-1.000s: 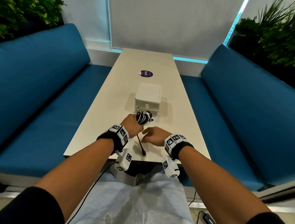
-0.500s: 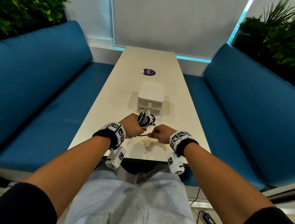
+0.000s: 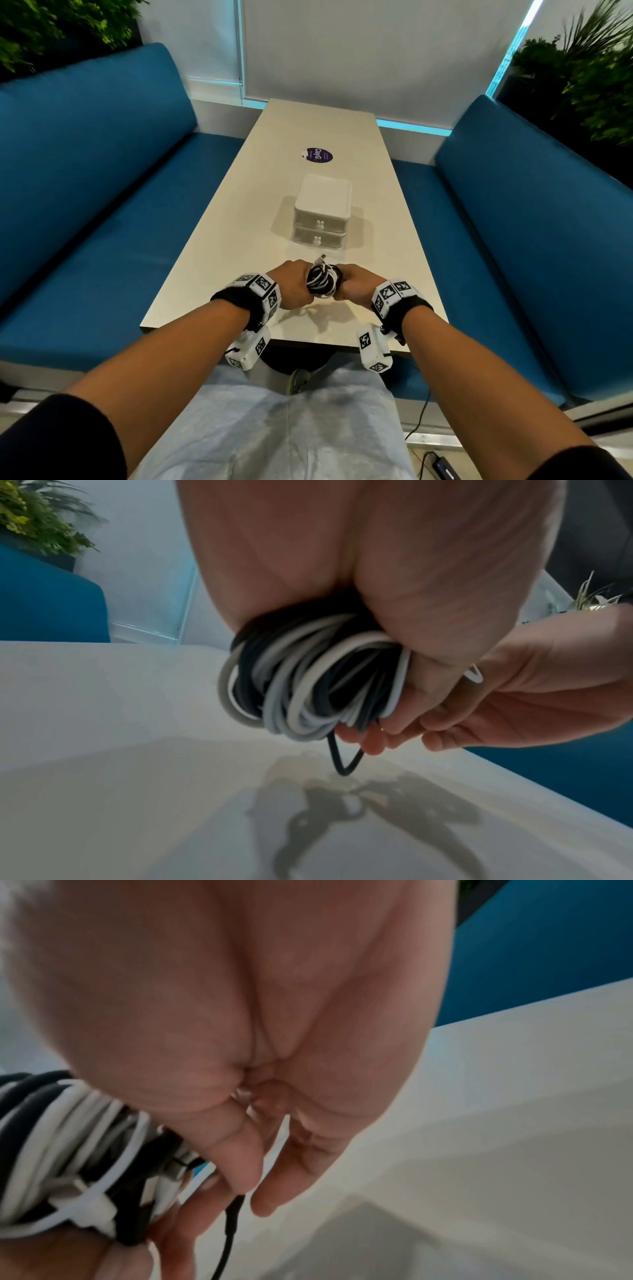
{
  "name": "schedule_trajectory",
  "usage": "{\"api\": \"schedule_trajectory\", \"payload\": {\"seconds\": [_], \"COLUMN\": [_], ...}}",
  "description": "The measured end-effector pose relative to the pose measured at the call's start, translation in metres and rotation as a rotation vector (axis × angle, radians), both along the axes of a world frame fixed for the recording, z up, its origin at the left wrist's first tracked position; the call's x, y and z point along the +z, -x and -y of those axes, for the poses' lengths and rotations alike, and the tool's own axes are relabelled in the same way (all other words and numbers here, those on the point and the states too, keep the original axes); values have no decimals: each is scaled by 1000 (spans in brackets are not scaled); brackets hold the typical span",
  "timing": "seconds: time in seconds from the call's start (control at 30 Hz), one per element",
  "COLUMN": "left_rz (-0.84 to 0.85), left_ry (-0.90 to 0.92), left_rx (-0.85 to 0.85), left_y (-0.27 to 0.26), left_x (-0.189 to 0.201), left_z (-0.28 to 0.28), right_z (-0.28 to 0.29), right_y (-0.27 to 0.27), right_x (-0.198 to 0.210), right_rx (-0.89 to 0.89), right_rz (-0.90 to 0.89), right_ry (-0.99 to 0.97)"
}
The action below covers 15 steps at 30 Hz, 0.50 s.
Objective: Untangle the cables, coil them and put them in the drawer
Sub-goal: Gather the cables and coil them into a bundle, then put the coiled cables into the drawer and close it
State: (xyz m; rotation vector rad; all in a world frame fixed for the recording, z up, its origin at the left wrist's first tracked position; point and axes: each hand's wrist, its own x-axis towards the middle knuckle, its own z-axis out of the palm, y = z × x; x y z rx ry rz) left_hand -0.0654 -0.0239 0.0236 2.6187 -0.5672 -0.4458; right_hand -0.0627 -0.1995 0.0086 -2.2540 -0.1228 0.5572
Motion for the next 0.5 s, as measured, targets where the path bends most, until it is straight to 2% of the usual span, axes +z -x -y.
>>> {"api": "schedule_trajectory", "payload": {"seconds": [0.07, 0.17, 0.27, 0.5], "left_rz": [7, 25, 24, -42], "left_ry": [7, 28, 82, 28], "left_rx": [5, -1, -14, -52], "left_y": [1, 2, 1, -1], "left_x": [-2, -7, -8, -12], "left_z": [-3, -3, -3, -1], "right_z": [1, 3, 4, 5], "right_y": [-4, -5, -5, 0], "right_x": [-1, -6, -12, -9], "right_rx": [-20, -68, -75, -64], "right_rz": [21, 31, 54, 115], "right_ry": [43, -33, -31, 20]}}
